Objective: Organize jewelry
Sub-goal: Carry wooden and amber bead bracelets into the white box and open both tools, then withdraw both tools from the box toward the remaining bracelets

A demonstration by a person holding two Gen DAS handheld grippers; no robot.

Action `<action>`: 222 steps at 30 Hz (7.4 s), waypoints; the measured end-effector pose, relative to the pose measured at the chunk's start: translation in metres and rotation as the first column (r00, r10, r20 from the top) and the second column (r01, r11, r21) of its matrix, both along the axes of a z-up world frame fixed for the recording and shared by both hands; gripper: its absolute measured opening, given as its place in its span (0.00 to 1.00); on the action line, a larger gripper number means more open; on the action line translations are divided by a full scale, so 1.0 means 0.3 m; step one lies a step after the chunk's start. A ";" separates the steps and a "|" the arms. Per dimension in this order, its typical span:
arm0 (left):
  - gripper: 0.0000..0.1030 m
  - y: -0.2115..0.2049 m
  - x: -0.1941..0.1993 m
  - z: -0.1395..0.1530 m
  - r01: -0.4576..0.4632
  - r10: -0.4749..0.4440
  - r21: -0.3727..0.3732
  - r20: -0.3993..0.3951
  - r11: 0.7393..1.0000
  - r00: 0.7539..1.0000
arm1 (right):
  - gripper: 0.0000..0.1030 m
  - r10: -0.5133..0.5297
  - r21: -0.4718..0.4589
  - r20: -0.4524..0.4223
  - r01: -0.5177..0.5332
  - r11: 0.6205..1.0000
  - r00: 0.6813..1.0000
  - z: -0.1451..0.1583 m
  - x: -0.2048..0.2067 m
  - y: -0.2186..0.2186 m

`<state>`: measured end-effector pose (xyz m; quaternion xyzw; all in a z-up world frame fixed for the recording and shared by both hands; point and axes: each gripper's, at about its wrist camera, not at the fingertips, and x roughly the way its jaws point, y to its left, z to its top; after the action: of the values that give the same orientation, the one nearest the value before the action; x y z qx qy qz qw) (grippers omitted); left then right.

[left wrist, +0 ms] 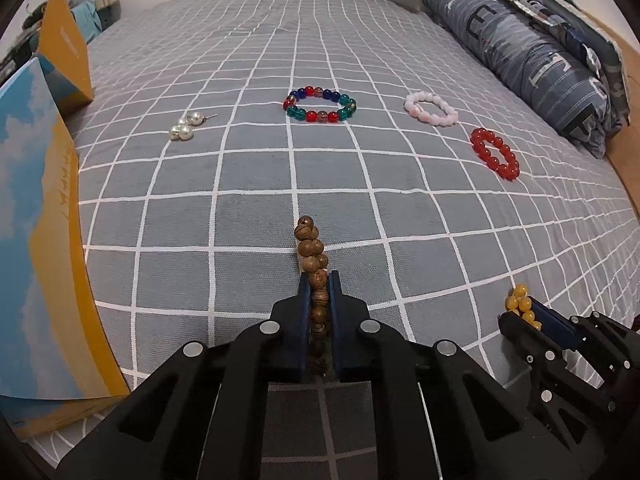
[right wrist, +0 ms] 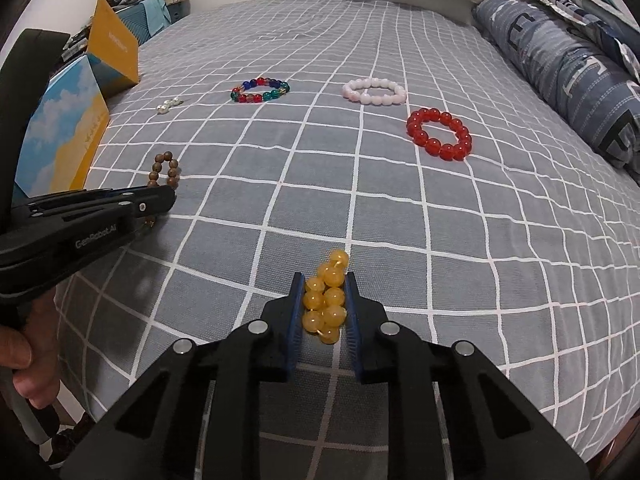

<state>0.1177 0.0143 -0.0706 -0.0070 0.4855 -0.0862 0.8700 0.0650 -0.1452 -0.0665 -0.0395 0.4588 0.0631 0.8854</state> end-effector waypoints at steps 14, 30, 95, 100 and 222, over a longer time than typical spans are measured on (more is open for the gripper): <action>0.07 0.007 -0.012 0.046 0.000 0.000 -0.004 0.016 1.000 1.000 | 0.18 -0.012 0.012 0.019 0.012 1.000 1.000 0.037 -0.011 -0.010; 0.07 0.015 -0.030 0.129 0.001 0.000 -0.016 0.047 1.000 0.999 | 0.09 -0.030 0.018 0.052 0.029 0.999 0.998 0.110 -0.009 -0.017; 0.07 0.779 -0.324 0.577 -0.438 0.433 -0.029 0.222 0.898 0.873 | 0.09 0.339 0.102 0.258 -0.374 0.922 0.905 0.644 0.100 0.750; 0.07 0.870 -0.346 0.536 -0.483 0.478 -0.024 0.194 0.875 0.857 | 0.09 0.409 0.092 0.238 -0.440 0.893 0.881 0.609 0.073 0.890; 0.65 0.181 0.521 -0.002 -0.362 0.366 0.118 -0.014 0.925 0.930 | 0.33 -0.037 0.065 -0.251 0.055 0.996 0.967 -0.002 0.881 -0.166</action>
<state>0.2741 0.0686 -0.0711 -0.0491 0.4954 0.1047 0.8609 0.3292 -0.1950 -0.0671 0.0110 0.5647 0.0631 0.8228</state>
